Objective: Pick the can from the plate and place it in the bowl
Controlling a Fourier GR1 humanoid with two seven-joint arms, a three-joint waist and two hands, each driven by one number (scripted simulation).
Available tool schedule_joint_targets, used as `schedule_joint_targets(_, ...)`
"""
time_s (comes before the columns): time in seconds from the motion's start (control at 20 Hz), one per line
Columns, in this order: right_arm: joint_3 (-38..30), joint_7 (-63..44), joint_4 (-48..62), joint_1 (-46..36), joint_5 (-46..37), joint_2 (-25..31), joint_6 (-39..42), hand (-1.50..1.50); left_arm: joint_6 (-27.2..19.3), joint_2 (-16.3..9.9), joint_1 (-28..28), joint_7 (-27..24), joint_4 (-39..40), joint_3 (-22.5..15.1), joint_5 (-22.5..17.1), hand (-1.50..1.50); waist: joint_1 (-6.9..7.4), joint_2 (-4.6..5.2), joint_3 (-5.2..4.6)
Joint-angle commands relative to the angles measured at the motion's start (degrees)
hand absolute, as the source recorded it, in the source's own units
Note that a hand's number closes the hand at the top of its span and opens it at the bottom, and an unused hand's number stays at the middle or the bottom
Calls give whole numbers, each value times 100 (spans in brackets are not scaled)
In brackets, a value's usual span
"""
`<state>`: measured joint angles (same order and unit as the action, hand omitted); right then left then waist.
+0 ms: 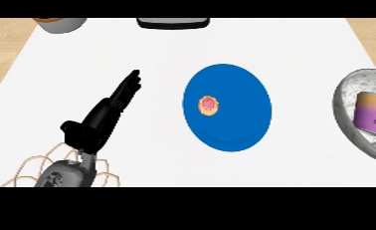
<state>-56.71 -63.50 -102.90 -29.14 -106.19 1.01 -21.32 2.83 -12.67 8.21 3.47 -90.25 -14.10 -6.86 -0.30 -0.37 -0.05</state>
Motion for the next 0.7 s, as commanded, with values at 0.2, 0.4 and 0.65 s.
schedule_joint_targets(0.2,478,-1250,-1917,1169,202,-101,-42,-150,33,43,-3,-170,94,-40,112,0,53,12,5)
schedule_joint_targets(0.4,798,-1318,-2722,1719,345,-101,254,-150,4,124,64,0,142,-43,54,0,28,16,11)
schedule_joint_targets(0.65,1230,-1421,-3587,2474,878,-101,693,-150,18,37,23,-36,86,24,76,0,-37,-12,22)
